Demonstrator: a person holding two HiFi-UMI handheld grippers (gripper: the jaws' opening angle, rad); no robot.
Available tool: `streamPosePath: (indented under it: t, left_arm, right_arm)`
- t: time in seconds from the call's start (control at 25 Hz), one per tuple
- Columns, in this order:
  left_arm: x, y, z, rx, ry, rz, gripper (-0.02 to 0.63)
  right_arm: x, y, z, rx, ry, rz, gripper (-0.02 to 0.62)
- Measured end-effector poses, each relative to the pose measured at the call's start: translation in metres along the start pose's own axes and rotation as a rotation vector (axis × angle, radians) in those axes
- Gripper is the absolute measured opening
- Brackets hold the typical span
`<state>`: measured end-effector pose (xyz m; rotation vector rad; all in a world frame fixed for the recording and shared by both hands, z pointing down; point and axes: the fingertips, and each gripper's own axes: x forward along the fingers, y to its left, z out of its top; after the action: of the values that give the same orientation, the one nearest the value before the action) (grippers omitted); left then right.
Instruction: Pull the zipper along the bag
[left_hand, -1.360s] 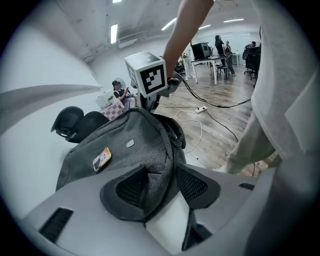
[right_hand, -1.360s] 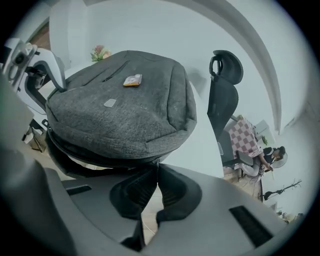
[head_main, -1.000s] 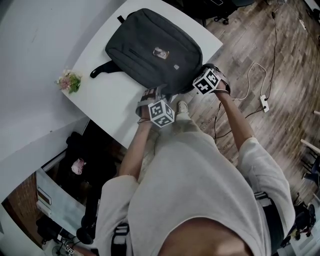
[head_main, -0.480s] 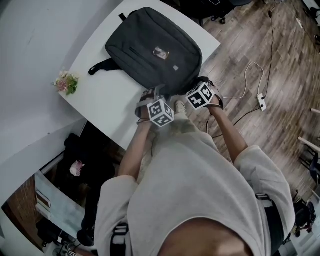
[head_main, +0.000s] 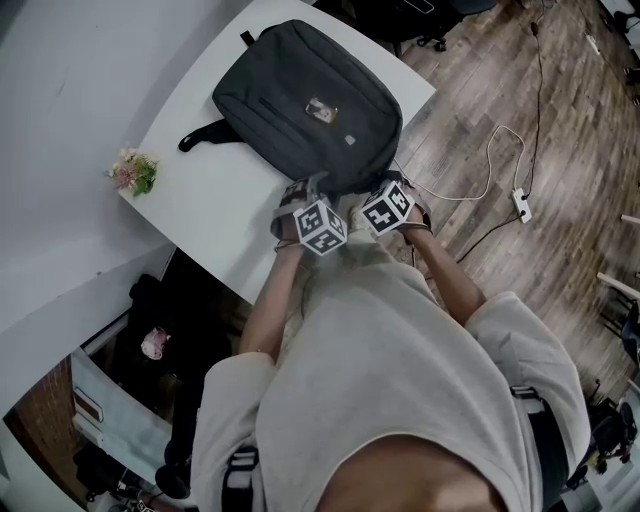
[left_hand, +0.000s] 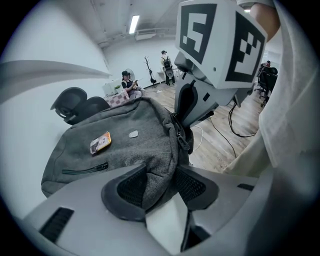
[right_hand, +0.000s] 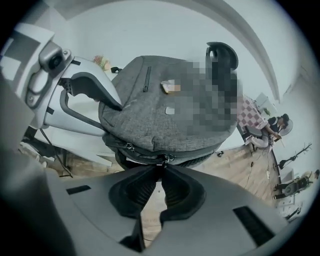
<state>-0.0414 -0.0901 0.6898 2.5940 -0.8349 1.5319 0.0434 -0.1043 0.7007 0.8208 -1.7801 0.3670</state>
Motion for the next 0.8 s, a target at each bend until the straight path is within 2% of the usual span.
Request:
streamPosePath:
  t: [0.2, 0.28, 0.36, 0.44, 0.6, 0.72, 0.8]
  left_arm:
    - [-0.009, -0.001, 0.001, 0.004, -0.041, 0.014, 0.203]
    - [-0.014, -0.001, 0.003, -0.037, -0.058, 0.021, 0.223]
    - [-0.02, 0.001, 0.003, -0.104, -0.076, 0.033, 0.236]
    - [-0.03, 0.006, 0.003, -0.177, -0.101, 0.049, 0.239]
    - [-0.052, 0.024, 0.006, -0.338, -0.183, 0.096, 0.239]
    - [-0.077, 0.051, 0.016, -0.475, -0.293, 0.145, 0.224]
    - [-0.099, 0.075, 0.023, -0.534, -0.363, 0.191, 0.208]
  right_arm:
    - [-0.006, -0.004, 0.0, 0.062, -0.082, 0.013, 0.067]
    - [-0.012, -0.007, -0.003, 0.123, -0.122, 0.034, 0.125]
    - [-0.019, -0.011, -0.003, 0.192, -0.161, 0.053, 0.175]
    - [-0.029, -0.016, 0.0, 0.231, -0.212, 0.045, 0.175]
    - [-0.053, -0.034, 0.018, 0.315, -0.349, 0.011, 0.155]
    - [-0.073, -0.05, 0.039, 0.351, -0.451, -0.02, 0.133]
    - [-0.089, -0.06, 0.055, 0.358, -0.517, -0.044, 0.109]
